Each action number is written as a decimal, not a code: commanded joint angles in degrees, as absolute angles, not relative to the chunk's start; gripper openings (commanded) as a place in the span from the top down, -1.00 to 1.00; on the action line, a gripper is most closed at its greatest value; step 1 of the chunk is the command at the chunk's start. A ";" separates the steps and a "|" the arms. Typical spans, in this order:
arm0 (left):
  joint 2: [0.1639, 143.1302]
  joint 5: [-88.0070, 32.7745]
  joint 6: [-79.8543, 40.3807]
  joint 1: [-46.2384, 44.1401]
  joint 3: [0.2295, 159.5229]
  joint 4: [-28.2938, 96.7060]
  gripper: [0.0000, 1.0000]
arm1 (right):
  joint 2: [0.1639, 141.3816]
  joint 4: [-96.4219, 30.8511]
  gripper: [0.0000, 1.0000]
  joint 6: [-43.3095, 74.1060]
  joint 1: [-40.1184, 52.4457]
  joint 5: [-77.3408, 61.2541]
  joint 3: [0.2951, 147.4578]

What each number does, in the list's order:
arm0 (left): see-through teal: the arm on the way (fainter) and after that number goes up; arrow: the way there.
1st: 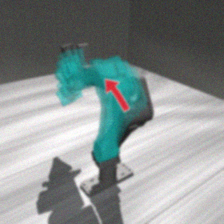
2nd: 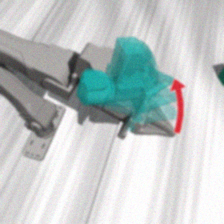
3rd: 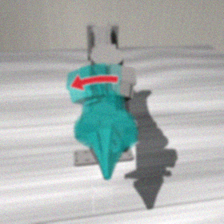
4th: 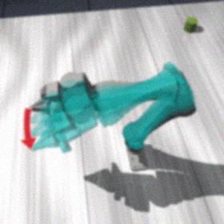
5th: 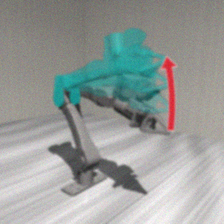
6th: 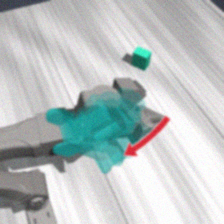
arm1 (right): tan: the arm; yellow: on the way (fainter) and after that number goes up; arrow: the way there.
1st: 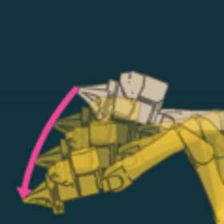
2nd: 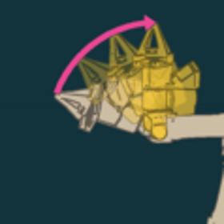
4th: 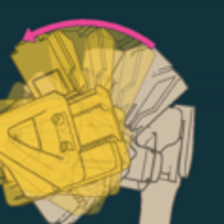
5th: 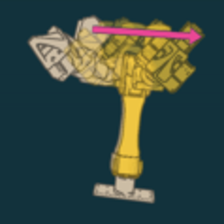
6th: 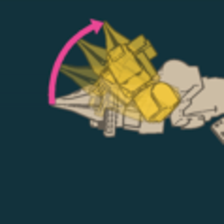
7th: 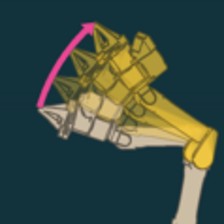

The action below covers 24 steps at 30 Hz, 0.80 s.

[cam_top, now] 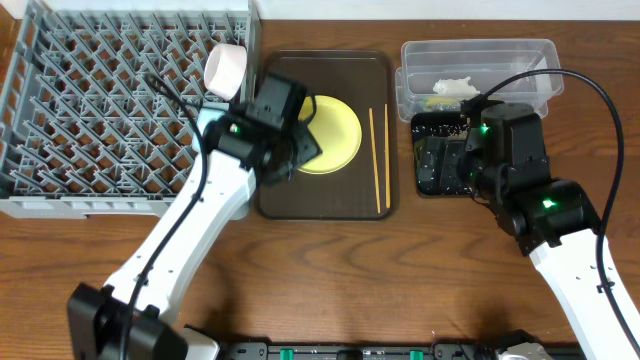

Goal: Sort waste into correct bins and load items into the dishwasher

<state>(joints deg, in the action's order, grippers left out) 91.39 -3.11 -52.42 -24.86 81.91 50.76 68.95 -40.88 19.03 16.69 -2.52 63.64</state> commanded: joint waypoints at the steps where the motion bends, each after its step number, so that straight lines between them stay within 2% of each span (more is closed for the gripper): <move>1: 96.90 1.78 -56.27 -24.84 84.99 51.00 -0.22 | 69.04 -40.77 -0.99 19.22 16.40 -1.72 63.99; 3: 99.59 1.93 -59.18 -24.82 85.08 50.00 -0.15 | 69.04 -40.77 -0.98 19.22 16.40 -1.72 63.99; 12: 110.72 5.89 -72.49 -24.82 85.06 48.49 -0.15 | 69.04 -40.77 -0.98 19.22 16.43 -1.72 63.99; 24: 117.10 6.04 -75.35 -24.84 84.99 45.32 -0.15 | 69.04 -40.77 -0.98 19.22 16.40 -1.72 63.99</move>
